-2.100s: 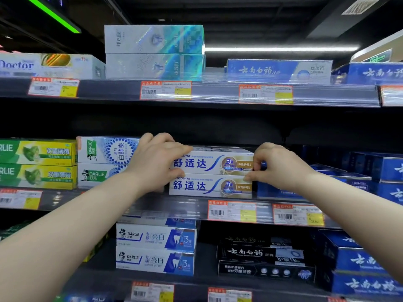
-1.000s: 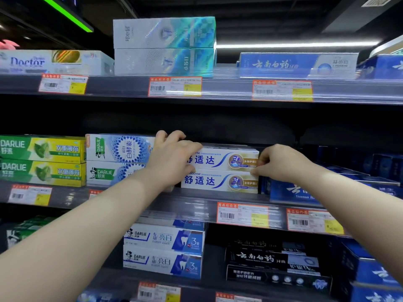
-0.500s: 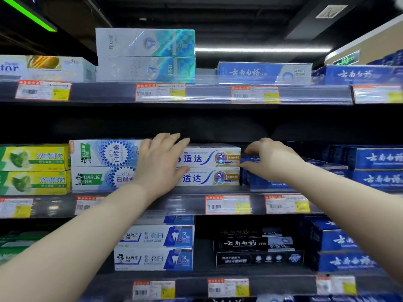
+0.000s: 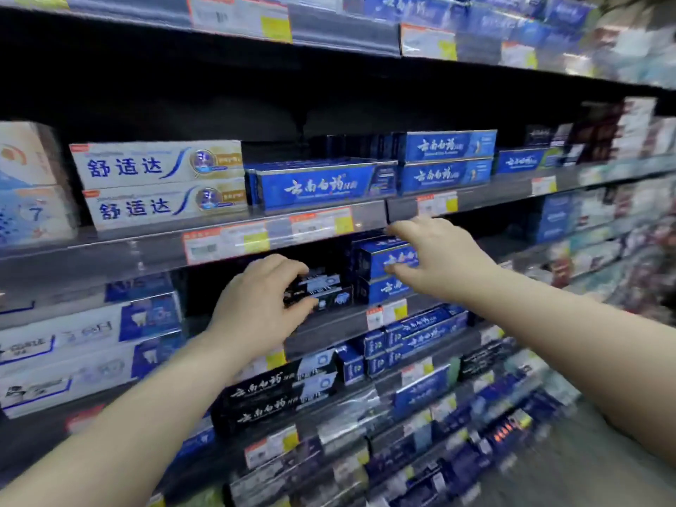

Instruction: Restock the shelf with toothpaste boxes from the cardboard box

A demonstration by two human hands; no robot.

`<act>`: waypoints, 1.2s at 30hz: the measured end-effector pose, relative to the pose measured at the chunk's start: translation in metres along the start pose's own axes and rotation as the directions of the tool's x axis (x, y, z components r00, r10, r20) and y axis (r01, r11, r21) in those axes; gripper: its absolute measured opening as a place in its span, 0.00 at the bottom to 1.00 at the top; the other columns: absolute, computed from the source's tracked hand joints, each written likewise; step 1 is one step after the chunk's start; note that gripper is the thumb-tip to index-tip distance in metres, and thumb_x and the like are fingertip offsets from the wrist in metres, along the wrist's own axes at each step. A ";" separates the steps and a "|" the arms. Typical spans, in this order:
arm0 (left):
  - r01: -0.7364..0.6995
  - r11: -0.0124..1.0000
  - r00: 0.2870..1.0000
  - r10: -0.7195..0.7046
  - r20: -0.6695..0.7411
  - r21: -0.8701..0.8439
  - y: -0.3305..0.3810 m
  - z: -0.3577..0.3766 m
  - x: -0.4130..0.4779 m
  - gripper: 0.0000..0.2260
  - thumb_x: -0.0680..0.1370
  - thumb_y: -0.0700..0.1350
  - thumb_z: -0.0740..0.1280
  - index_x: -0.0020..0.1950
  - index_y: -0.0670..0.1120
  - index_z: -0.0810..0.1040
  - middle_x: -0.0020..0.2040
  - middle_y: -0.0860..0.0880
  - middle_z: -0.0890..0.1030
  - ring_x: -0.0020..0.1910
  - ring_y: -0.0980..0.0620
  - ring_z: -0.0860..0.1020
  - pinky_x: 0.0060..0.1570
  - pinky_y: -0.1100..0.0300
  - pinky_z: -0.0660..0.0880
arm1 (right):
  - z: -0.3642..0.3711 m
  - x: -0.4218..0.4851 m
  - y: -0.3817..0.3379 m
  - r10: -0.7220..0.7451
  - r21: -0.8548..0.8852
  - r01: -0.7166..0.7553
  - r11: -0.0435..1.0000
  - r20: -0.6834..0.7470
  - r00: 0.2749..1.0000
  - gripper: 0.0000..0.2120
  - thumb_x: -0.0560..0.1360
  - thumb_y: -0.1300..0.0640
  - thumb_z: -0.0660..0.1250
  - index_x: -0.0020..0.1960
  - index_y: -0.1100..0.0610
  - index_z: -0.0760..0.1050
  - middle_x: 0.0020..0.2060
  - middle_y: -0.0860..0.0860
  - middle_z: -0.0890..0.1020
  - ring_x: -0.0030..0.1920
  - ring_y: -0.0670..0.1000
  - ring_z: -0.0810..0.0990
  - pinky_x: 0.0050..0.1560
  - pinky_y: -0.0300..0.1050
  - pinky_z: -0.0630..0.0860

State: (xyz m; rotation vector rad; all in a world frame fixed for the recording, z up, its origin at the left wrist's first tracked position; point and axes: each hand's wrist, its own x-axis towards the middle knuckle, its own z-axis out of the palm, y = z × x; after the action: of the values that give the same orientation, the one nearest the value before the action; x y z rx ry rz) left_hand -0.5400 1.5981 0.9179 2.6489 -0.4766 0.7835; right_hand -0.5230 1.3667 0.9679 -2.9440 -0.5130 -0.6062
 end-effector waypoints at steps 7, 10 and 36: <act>0.004 0.999 0.932 0.016 0.361 -0.054 0.100 0.098 0.009 0.19 0.74 0.56 0.65 0.62 0.50 0.73 0.61 0.50 0.74 0.60 0.47 0.72 0.57 0.53 0.71 | 0.022 -0.106 0.119 0.223 -0.049 -0.219 0.975 0.128 0.966 0.27 0.73 0.42 0.63 0.69 0.50 0.63 0.64 0.53 0.73 0.65 0.57 0.70 0.63 0.52 0.68; -0.051 0.997 0.880 0.072 0.470 -0.057 0.159 0.147 0.007 0.20 0.74 0.58 0.64 0.62 0.50 0.73 0.61 0.49 0.75 0.60 0.48 0.73 0.58 0.53 0.72 | 0.027 -0.158 0.178 0.321 -0.057 -0.316 0.947 0.198 0.926 0.28 0.73 0.42 0.63 0.69 0.50 0.63 0.63 0.53 0.73 0.64 0.57 0.70 0.63 0.52 0.69; -0.149 0.944 0.480 0.331 0.813 -0.296 0.608 0.472 0.056 0.22 0.72 0.60 0.65 0.63 0.52 0.72 0.63 0.50 0.74 0.58 0.48 0.75 0.56 0.53 0.76 | 0.023 -0.469 0.579 0.834 -0.239 -0.822 0.517 0.358 0.420 0.27 0.72 0.40 0.63 0.69 0.45 0.63 0.66 0.47 0.72 0.66 0.54 0.69 0.65 0.49 0.68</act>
State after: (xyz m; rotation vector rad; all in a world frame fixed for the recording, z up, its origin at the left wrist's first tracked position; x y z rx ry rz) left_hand -0.5261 0.8549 0.7107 2.6241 -1.1229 -0.6265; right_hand -0.7220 0.6834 0.7472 -2.7989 0.9677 0.1946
